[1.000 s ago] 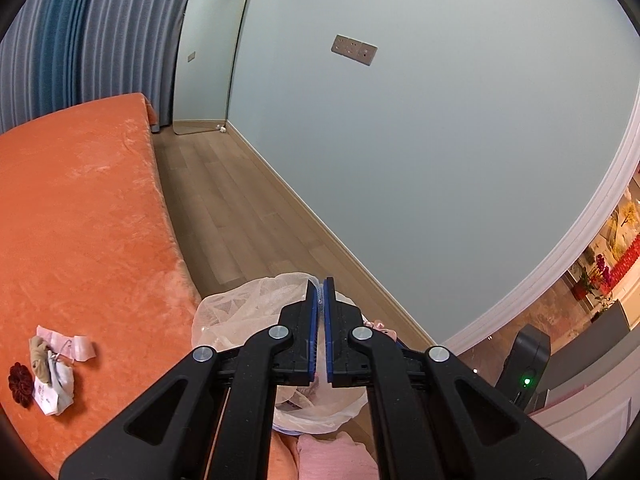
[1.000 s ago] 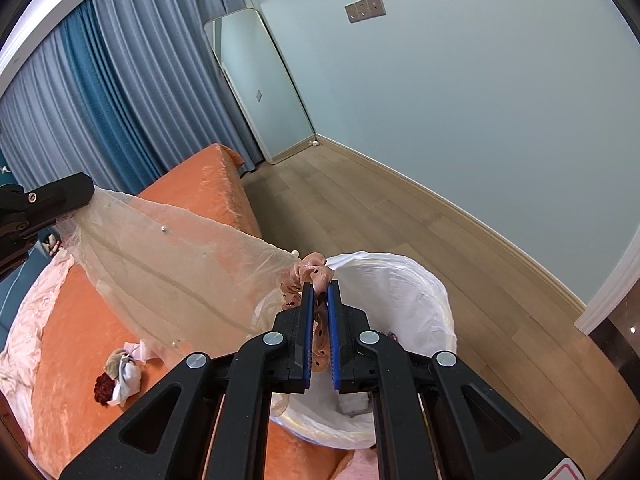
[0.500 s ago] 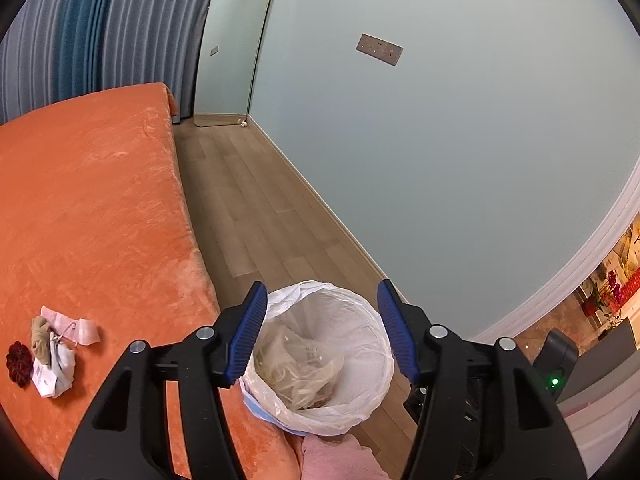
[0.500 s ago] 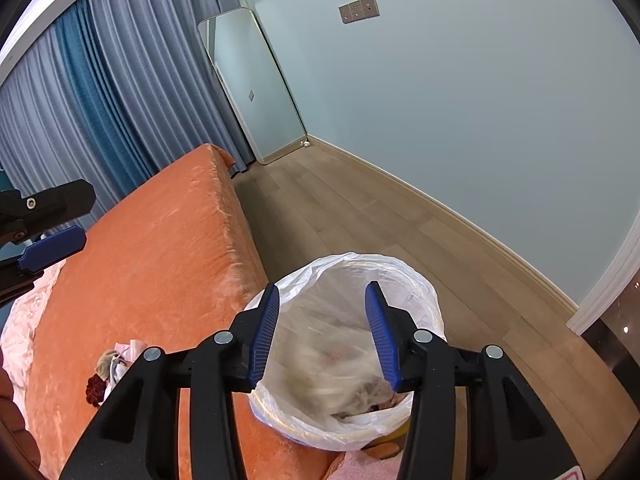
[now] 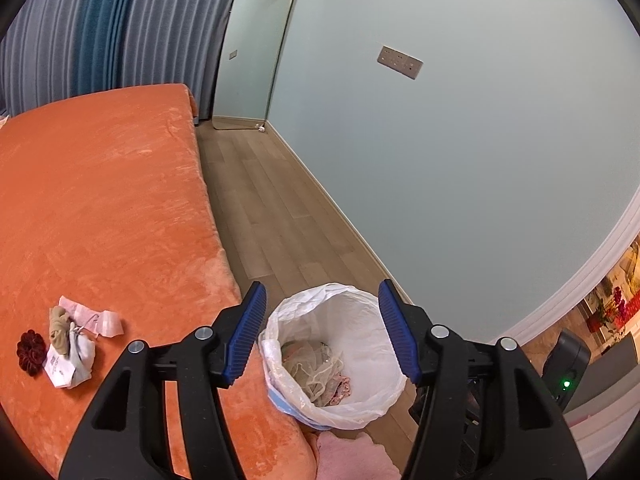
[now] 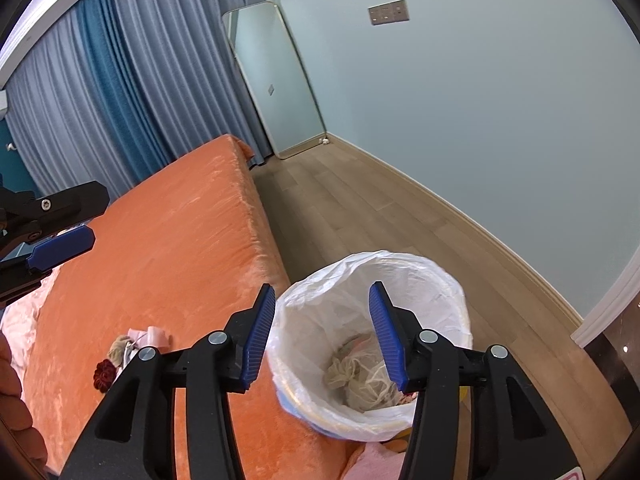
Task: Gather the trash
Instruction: 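Move both open grippers back over the bed toward the remaining items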
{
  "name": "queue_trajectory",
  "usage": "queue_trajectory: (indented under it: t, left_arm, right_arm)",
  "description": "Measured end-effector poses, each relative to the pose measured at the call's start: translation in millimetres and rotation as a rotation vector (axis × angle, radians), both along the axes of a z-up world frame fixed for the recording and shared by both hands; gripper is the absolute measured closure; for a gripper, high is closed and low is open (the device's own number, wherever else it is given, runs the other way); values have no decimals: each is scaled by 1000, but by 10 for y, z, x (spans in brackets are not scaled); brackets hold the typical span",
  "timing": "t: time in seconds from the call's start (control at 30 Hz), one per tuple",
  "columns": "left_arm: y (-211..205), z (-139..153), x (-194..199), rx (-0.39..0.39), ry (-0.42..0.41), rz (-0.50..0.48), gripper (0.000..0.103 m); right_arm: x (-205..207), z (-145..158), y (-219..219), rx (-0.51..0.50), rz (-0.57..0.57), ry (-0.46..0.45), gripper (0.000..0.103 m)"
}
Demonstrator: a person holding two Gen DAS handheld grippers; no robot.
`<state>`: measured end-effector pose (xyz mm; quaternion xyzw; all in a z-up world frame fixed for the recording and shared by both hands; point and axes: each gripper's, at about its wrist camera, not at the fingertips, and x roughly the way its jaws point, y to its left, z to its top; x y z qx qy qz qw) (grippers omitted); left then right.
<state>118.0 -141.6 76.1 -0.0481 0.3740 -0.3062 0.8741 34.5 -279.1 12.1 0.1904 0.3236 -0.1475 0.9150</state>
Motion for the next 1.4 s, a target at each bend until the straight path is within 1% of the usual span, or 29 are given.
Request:
queue_trajectory:
  t: [0.17,0.27,0.37,0.57,0.7,1.07,1.3,1.4]
  left_arm:
    - [240,-38,32,-7,15,37,47]
    - [422,-80,43,-9,23,67,47]
    - [654,-158,42,6,24,109,47]
    - [1100,-324,86,27,47,186,47]
    - [1472,-472,125,56,61,258,47]
    - [2558,-890,322,82,141,431,47]
    - [3239,-1273,510,106,222,543,46]
    - [3488,-1435,598,115,250,578,46]
  right_arm:
    - [68,27,193,-12,37,5,55]
    - [110,34,327,-16,62,8,53]
    - [143,37,475,-25,88,9,50]
    - [266,30,853,-40,164,21,50]
    - [357,4,1131,-48,220,32,50]
    - [768,-221,2046,-86,398,99,50]
    - [1083,-407,2671,-97,512,129,50]
    - [1245,-540,2940,-96,557,148,50]
